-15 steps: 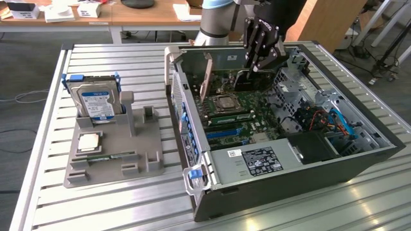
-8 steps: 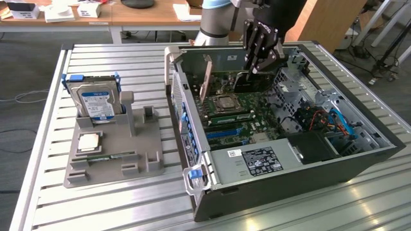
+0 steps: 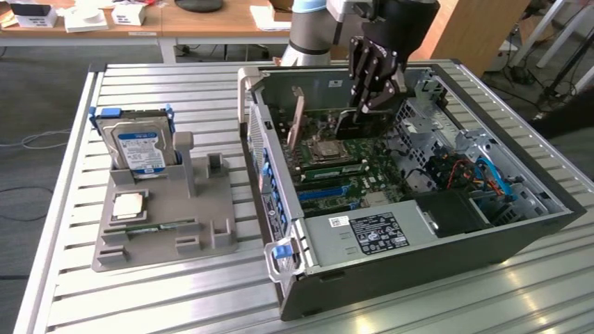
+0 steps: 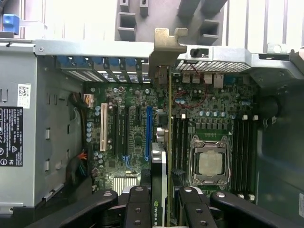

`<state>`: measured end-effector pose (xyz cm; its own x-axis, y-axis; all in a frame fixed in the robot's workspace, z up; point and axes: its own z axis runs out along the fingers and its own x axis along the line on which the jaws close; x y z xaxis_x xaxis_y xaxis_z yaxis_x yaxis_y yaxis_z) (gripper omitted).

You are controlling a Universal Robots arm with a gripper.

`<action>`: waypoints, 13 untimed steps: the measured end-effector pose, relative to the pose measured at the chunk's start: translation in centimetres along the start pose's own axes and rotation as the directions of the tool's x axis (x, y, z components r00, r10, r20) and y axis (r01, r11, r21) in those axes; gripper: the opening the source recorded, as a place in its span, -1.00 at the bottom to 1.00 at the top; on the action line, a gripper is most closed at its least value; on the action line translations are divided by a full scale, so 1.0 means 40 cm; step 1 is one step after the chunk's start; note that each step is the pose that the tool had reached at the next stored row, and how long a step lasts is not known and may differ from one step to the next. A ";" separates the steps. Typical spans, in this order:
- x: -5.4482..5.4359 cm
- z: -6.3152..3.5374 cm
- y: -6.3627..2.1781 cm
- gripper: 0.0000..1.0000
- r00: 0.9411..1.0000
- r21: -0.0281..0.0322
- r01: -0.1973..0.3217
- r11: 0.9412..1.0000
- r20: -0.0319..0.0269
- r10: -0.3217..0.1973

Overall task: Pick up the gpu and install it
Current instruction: 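Insert the gpu into the slot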

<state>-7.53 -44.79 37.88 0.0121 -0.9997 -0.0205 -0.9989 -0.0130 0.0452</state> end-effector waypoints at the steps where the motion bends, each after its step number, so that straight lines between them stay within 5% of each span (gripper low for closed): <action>1: 0.000 0.004 0.001 -0.46 1.000 0.000 0.000 1.000 0.000 0.000; 13: 0.001 0.059 0.002 -0.46 1.000 0.000 0.000 1.000 0.000 0.000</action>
<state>-7.72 -44.79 35.52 0.0121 -0.9997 -0.0206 -0.9989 -0.0131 0.0450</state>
